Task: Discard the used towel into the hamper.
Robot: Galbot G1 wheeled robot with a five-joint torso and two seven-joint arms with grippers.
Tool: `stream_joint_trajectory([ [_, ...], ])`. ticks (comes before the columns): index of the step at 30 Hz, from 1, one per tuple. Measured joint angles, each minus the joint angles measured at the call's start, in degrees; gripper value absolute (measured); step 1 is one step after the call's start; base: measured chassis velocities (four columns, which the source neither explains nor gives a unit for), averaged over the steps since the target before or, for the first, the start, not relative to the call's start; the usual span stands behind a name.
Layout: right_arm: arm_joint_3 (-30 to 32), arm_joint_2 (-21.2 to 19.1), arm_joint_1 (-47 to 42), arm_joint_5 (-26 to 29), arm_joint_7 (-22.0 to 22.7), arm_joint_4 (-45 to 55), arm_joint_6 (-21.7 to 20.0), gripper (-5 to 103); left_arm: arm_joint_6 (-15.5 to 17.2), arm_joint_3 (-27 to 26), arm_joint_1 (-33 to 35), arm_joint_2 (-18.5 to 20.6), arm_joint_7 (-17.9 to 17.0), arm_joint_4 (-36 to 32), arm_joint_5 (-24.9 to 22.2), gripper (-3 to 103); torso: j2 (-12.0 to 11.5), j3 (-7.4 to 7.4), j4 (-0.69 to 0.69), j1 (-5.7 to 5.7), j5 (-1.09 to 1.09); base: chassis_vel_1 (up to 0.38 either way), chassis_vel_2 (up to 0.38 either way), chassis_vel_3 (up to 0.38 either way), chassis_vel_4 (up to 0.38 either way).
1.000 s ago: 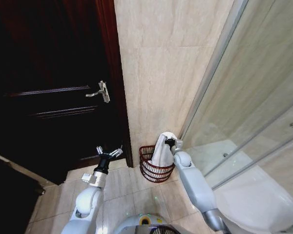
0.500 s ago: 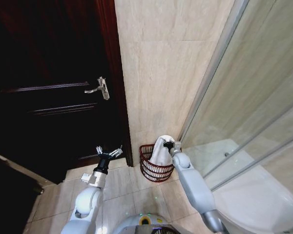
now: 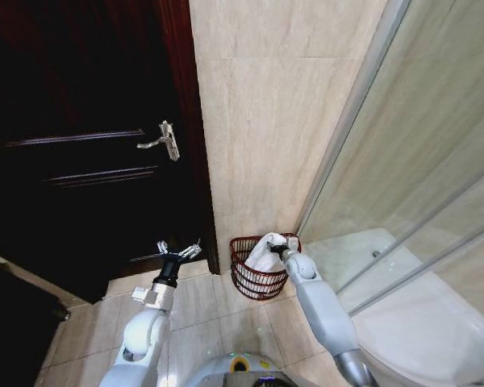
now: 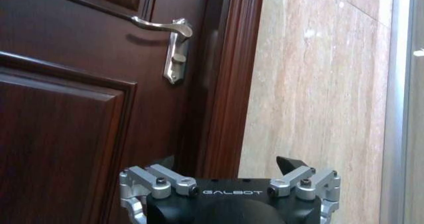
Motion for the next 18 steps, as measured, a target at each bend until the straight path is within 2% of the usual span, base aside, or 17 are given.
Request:
stream_joint_trajectory([
  [1, 0.00, 0.00, 0.00, 0.00, 0.00, 0.00, 0.00, 64, 0.00, 0.00, 0.00, 0.00, 0.00, 0.00, 0.00, 100, 0.00, 0.00, 0.00, 0.00, 0.00, 0.000, 0.000, 0.000, 0.000],
  [3, 0.40, 0.21, 0.96, 2.72, 2.51, 0.32, -2.09, 75, 0.00, 0.00, -0.11, 0.05, -0.01, -0.06, 0.00, 100, 0.03, 0.01, 0.01, 0.01, -0.03, 0.000, 0.000, 0.000, 0.000],
  [6, 0.16, -0.57, 0.28, 3.10, 1.88, 1.02, -0.96, 90, 0.05, 0.00, -0.24, 0.08, -0.06, -0.26, -0.04, 100, 0.12, 0.09, -0.01, 0.07, -0.01, 0.000, 0.000, 0.000, 0.000],
  [7, 0.16, -0.57, 0.28, 3.10, 1.88, 1.02, -0.96, 90, 0.05, 0.00, -0.24, 0.08, -0.06, -0.26, -0.04, 100, 0.12, 0.09, -0.01, 0.07, -0.01, 0.000, 0.000, 0.000, 0.000],
  [10, -0.69, -1.47, -0.90, 6.24, 4.43, 3.30, -6.67, 100, 0.18, 0.07, -0.42, 0.20, -0.08, -0.34, -0.09, 100, 0.26, 0.13, 0.01, 0.11, -0.01, 0.000, 0.000, 0.000, 0.000],
  [13, -1.08, -1.60, -1.98, 7.35, 5.31, 3.62, -7.49, 100, 0.22, 0.14, -0.46, 0.13, -0.10, -0.42, -0.11, 100, 0.30, 0.18, -0.01, 0.15, -0.01, 0.000, 0.000, 0.000, 0.000],
  [15, -1.13, -0.59, -1.98, 9.49, 9.37, 2.68, -7.67, 100, 0.22, 0.18, -0.40, 0.15, -0.10, -0.57, -0.12, 100, 0.38, 0.19, 0.01, 0.16, 0.00, 0.000, 0.000, 0.000, 0.000],
  [17, -1.64, -0.69, -2.18, 9.98, 10.50, 2.11, -7.50, 100, 0.18, 0.17, -0.24, 0.19, -0.11, -0.63, -0.13, 100, 0.40, 0.22, 0.01, 0.19, 0.00, 0.000, 0.000, 0.000, 0.000],
  [18, -1.44, -0.67, -2.60, 8.09, 8.89, 1.97, -6.80, 100, 0.16, 0.09, -0.02, 0.23, -0.11, -0.81, -0.18, 100, 0.41, 0.24, 0.01, 0.21, 0.00, 0.000, 0.000, 0.000, 0.000],
])
